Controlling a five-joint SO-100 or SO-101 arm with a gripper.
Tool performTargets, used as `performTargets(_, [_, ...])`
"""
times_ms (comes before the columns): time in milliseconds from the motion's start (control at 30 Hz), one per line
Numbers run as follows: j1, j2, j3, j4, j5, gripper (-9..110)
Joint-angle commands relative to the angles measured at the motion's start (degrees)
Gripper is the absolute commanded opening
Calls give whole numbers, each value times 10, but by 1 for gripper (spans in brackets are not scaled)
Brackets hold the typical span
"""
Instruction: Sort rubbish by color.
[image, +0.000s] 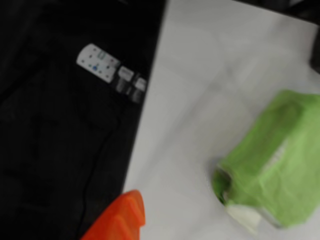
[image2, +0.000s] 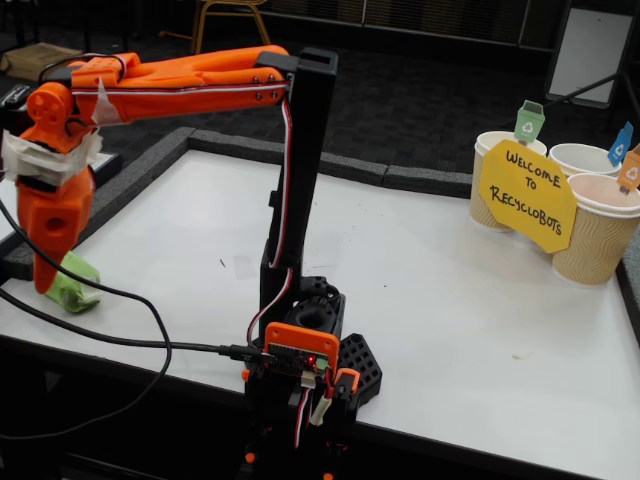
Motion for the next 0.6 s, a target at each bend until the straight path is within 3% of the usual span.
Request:
performTargets(0, [13, 15, -55, -19, 10, 33])
performTargets(567, [107, 15, -2, -58, 52, 32])
